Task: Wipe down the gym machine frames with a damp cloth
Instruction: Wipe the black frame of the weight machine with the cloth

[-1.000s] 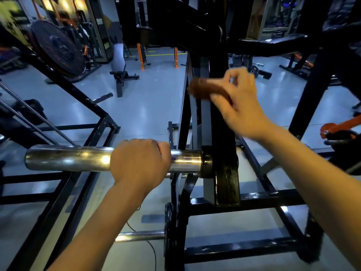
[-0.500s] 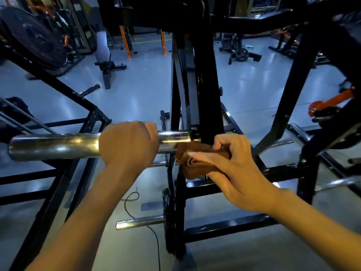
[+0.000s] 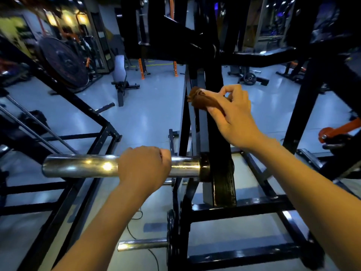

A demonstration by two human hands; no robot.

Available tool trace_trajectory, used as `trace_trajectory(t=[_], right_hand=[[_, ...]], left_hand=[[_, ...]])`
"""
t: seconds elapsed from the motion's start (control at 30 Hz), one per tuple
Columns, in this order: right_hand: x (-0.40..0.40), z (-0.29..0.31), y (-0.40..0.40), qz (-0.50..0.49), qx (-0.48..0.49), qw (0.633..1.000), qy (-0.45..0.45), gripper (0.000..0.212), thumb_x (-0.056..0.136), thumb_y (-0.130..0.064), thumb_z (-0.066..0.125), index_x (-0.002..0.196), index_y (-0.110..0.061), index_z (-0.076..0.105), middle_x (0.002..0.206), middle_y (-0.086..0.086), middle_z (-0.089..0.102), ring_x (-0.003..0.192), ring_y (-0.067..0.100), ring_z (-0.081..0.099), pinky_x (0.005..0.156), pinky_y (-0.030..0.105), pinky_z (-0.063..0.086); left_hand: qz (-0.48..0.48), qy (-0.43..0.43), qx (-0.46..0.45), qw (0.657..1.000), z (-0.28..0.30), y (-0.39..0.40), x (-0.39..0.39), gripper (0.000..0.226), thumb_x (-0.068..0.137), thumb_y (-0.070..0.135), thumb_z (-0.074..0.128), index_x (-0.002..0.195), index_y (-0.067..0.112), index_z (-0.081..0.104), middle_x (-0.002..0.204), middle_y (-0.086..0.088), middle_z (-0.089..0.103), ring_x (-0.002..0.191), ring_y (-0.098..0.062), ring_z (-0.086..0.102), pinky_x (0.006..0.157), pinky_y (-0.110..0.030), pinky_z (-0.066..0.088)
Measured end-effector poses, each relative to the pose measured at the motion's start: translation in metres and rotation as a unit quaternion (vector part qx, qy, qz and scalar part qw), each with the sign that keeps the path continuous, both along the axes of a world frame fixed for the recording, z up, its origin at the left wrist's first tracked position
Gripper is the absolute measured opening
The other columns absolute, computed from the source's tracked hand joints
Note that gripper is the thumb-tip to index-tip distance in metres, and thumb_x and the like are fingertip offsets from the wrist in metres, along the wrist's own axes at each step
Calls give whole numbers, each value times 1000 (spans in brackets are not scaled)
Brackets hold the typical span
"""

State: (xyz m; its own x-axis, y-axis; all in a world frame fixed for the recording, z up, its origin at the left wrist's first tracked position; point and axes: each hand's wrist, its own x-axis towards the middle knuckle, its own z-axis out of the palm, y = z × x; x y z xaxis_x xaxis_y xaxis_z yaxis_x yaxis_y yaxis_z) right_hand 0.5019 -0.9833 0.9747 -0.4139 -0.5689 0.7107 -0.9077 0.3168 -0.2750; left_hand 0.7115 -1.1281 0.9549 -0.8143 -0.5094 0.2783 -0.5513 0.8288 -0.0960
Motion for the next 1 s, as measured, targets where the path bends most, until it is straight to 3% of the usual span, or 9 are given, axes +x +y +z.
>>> trace_trajectory(t=[0.2,0.27,0.37,0.47,0.53,0.67,0.83,0.9,1.0], right_hand=[[-11,31,-26,-86,8,996,-15,50,109,-39,46,157,-26,42,123,10,42,110,32,44,95,45,41],[-9,38,-29,-73,-10,996,-59,44,110,-38,44,153,-30,46,115,2,40,106,26,47,94,42,45],[0,51,-32,-4,-62,984,-170,26,110,-38,43,131,-38,58,98,-2,42,86,10,51,73,20,42],[18,67,-34,42,-102,970,-218,17,110,-32,47,108,-27,63,78,4,52,58,6,49,51,15,35],[27,74,-39,60,-139,951,-268,18,109,-34,50,107,-23,63,75,1,58,57,4,51,50,16,38],[38,82,-53,78,-135,948,-279,21,108,-40,52,104,-24,66,73,-8,63,61,3,56,58,22,42],[48,89,-68,67,-96,987,-106,16,105,-37,57,89,-41,59,81,-11,58,80,5,57,69,13,41],[43,89,-77,46,-106,987,-116,11,101,-45,57,93,-38,57,90,-9,57,82,7,57,69,12,41],[37,90,-85,52,-94,971,-212,49,93,-66,51,129,-31,54,106,-6,61,89,9,62,70,16,46]], left_hand=[[-8,110,161,981,25,-12,-9,36,96,29,50,62,16,51,52,2,50,49,-17,46,48,-27,29],[-47,171,212,961,36,-20,-15,33,97,26,52,65,18,56,48,2,53,48,-13,51,48,-28,35],[-122,277,360,883,56,-25,-35,26,99,26,57,77,27,71,67,5,69,68,-15,67,64,-34,56],[-147,323,515,780,79,-17,-59,21,105,21,54,105,27,74,90,9,76,79,-12,73,76,-29,62],[-162,334,587,719,92,-15,-69,25,107,20,50,124,22,68,107,5,75,89,-12,75,80,-23,61],[-208,339,662,636,110,-22,-76,23,103,34,59,113,18,72,105,3,77,101,-14,74,90,-30,61],[-204,347,679,614,128,-56,-87,39,96,40,71,118,8,70,105,-12,77,93,-20,77,78,-36,65],[-208,330,663,639,136,-73,-93,36,96,39,71,115,8,71,105,-13,77,95,-23,76,78,-35,65],[-251,294,631,673,147,-88,-109,24,101,33,64,108,13,73,103,-8,77,100,-22,74,86,-36,63]])
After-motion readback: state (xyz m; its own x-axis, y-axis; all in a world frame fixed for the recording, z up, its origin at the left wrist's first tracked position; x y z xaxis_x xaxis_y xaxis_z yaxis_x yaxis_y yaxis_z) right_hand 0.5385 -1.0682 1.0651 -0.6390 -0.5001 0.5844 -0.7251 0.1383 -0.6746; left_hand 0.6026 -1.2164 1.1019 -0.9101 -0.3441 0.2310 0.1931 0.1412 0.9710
